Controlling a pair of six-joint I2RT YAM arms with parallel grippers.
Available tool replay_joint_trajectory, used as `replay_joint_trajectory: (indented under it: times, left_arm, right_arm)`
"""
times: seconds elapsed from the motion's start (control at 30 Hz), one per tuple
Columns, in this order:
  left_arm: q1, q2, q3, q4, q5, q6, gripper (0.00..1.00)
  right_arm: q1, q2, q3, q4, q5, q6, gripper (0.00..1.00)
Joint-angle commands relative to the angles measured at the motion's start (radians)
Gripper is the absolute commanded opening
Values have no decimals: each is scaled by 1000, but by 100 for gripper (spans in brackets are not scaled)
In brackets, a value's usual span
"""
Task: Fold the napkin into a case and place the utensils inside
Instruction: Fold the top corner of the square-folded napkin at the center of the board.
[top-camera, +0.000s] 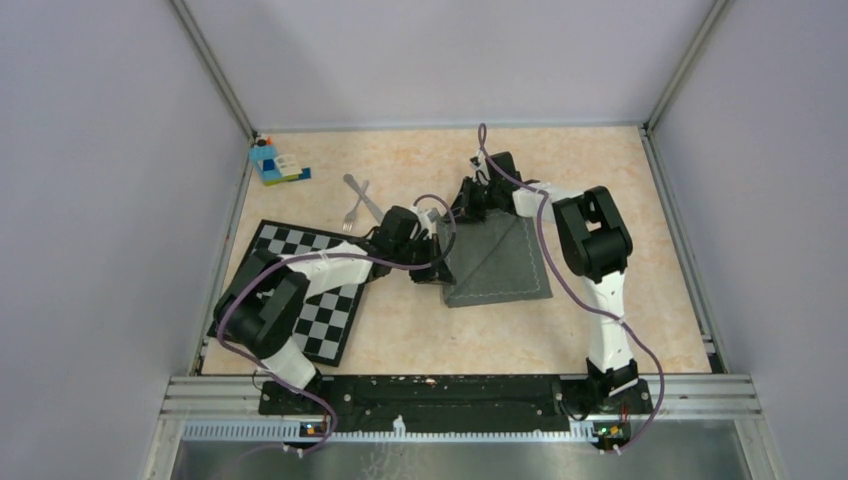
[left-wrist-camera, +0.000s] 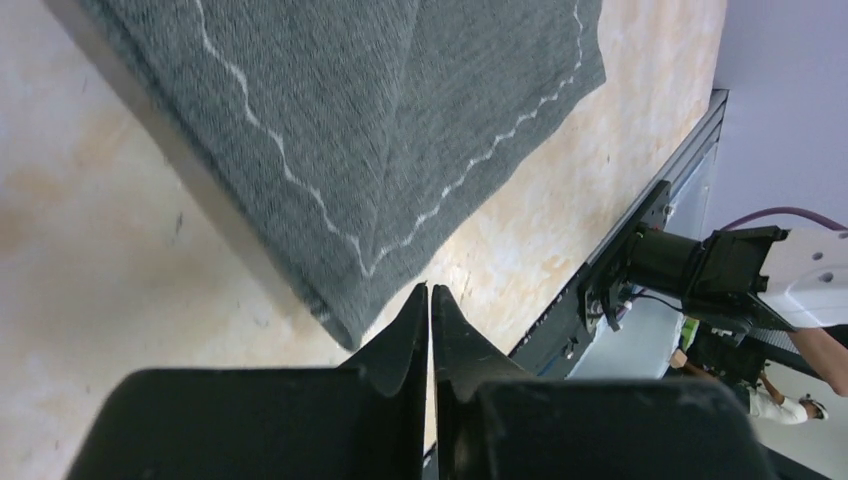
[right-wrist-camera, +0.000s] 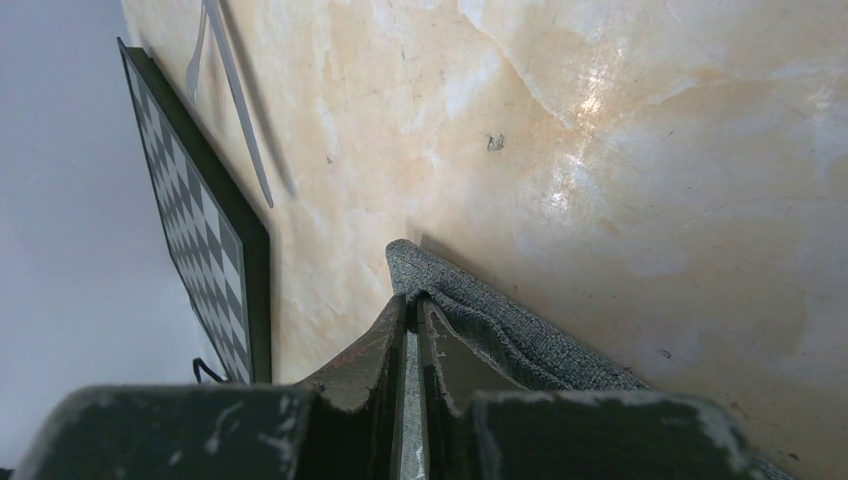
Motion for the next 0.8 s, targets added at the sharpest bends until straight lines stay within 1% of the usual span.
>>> replay_joint_trajectory:
  times: [0.0, 0.2, 0.27, 0.4, 0.43, 0.47, 0.53, 0.57, 0.6, 0.67, 0.77]
  left_arm:
    - [-1, 100, 48, 92, 28, -16, 5]
    - [3, 178, -17, 145, -11, -27, 2]
    - [6, 198, -37, 167, -8, -33, 2]
    - [6, 211, -66, 184, -14, -39, 1]
    - [6, 211, -68, 185, -16, -39, 1]
    - [6, 209, -72, 182, -19, -37, 1]
    - [6, 204, -76, 180, -19, -35, 1]
    - [5, 203, -79, 180, -19, -33, 1]
    - [5, 204, -80, 179, -19, -32, 1]
    - [6, 208, -82, 182, -13, -31, 1]
    - [6, 209, -86, 186, -8, -31, 1]
  right_arm:
    - [8, 11, 40, 10, -14, -14, 8]
    - [9, 13, 52, 7, -19, -21, 9]
    - [8, 18, 69, -11, -25, -39, 12]
    - [-24, 3, 146, -92, -65, -83, 33]
    - [-44, -21, 153, -99, -69, -93, 41]
    - [-64, -59, 138, -97, -71, -103, 50]
    - [-106, -142, 96, -104, -74, -131, 60]
    - [-124, -185, 63, -103, -84, -141, 63]
    - [-143, -236, 19, -95, -100, -147, 64]
    - [-167, -308, -105, -24, -145, -133, 67]
    - [-166, -360, -302, 160, -238, -57, 66]
